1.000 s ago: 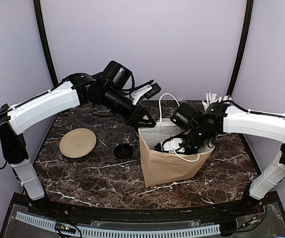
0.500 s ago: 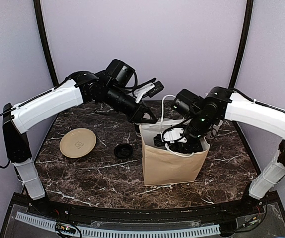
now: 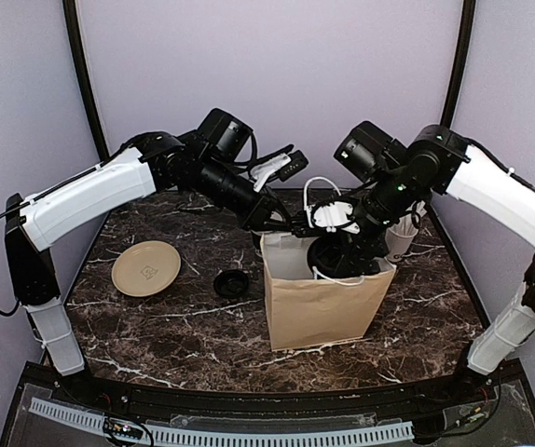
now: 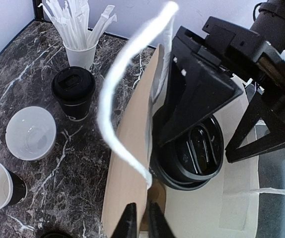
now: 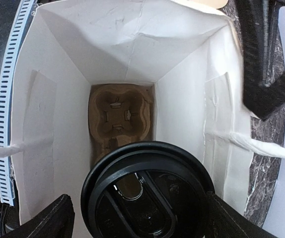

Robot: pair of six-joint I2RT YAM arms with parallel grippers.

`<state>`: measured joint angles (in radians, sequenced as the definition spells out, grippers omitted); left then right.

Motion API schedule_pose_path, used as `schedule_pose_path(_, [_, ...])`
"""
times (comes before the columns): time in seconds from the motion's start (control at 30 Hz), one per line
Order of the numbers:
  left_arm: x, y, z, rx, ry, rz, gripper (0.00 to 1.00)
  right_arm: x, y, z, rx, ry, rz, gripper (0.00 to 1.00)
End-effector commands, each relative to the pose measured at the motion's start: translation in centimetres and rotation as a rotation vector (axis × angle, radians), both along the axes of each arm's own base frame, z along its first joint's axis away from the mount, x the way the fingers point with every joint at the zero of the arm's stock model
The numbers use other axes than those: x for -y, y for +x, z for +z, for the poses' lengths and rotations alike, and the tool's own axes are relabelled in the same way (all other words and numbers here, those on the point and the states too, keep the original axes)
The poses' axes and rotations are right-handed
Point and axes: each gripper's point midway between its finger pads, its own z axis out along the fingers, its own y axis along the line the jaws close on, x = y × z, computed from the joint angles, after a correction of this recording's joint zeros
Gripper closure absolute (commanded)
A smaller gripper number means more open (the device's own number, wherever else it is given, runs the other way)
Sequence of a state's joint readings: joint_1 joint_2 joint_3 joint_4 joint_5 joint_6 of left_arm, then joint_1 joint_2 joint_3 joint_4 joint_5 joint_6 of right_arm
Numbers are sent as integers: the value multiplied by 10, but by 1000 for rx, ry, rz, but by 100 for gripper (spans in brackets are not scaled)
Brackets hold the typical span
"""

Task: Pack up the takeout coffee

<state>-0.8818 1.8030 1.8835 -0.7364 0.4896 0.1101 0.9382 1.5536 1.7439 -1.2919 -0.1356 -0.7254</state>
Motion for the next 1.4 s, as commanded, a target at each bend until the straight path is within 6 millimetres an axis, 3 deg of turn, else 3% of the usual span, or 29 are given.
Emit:
schedule_pose_path(0.0, [0, -6, 8, 8, -7, -22, 67, 7, -1, 28, 59, 50, 1, 10])
schedule_pose_path(0.07, [1, -5, 6, 20, -3, -17, 56, 9, 0, 35, 81, 61, -4, 10])
schedule_pose_path(0.17, [2, 1, 6, 49, 2, 0, 53, 10, 1, 41, 99, 74, -8, 10])
schedule_pose_path(0.4, [7, 7, -1, 58, 20, -9, 59, 13, -2, 38, 76, 74, -16, 13])
schedule_pose_path(0.63, [9, 8, -4, 53, 21, -10, 63, 14, 5, 77, 86, 181, -42, 17])
schedule_pose_path(0.73, [10, 8, -5, 51, 20, -13, 72, 16, 6, 87, 92, 213, -57, 21])
schedule_pose_path(1.03, [11, 5, -4, 39, 14, -28, 96, 24, 6, 70, 73, 188, -77, 30])
schedule_pose_path(1.37, [11, -5, 2, 22, -12, -42, 95, 24, 1, 57, 34, 168, -56, 34])
